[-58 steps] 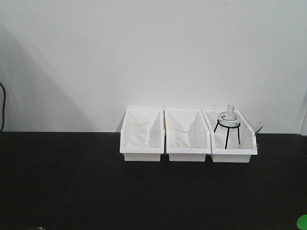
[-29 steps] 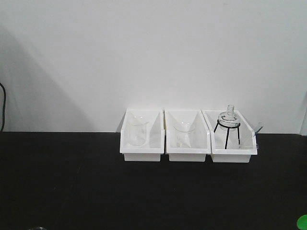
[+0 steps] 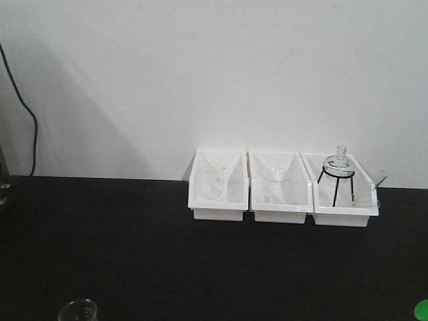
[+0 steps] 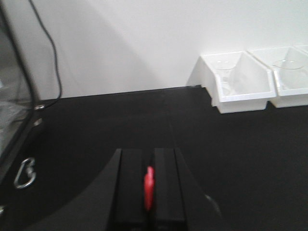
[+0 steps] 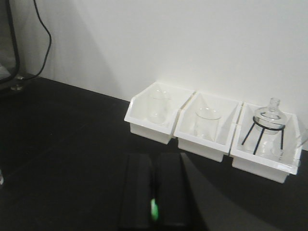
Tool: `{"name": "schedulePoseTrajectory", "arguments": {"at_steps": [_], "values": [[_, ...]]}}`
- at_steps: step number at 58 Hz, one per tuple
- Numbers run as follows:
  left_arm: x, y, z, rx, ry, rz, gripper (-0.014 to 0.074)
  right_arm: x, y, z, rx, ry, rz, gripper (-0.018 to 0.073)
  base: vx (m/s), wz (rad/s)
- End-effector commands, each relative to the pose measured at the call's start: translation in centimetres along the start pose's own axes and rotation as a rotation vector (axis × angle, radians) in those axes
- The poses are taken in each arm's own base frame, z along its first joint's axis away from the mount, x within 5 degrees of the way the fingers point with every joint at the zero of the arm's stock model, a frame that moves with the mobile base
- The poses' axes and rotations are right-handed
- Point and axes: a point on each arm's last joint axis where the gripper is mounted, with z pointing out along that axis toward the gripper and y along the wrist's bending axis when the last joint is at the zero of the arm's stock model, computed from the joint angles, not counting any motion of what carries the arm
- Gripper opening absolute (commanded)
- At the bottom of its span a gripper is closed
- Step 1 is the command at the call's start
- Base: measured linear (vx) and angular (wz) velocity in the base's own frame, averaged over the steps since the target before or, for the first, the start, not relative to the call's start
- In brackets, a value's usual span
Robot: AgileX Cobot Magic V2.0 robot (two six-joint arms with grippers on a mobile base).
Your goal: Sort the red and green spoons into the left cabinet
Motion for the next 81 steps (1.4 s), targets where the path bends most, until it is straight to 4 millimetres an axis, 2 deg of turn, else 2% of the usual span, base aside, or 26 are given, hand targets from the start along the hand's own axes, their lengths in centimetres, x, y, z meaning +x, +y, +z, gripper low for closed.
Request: {"name": "schedulePoseTrajectory", "arguments": {"at_steps": [1, 35, 81], "values": [[-1.62, 0.16, -0.26, -0.021, -0.103, -0.014, -0.0003, -1.21, -0.45, -0.22, 0.046, -0.067, 0.016, -0.0004, -0.08, 0.29], [-1.62, 0.16, -0.26, -0.021, -0.103, -0.014, -0.0003, -1.21, -0.45, -0.22, 0.046, -0.067, 0.016, -0.0004, -0.11, 0.41], [-1.62, 0.16, -0.26, -0.021, -0.104, -0.015, -0.0003, -1.21, -0.45, -0.22, 0.046, -0.067, 0.015, -0.0004, -0.14, 0.56]]}}
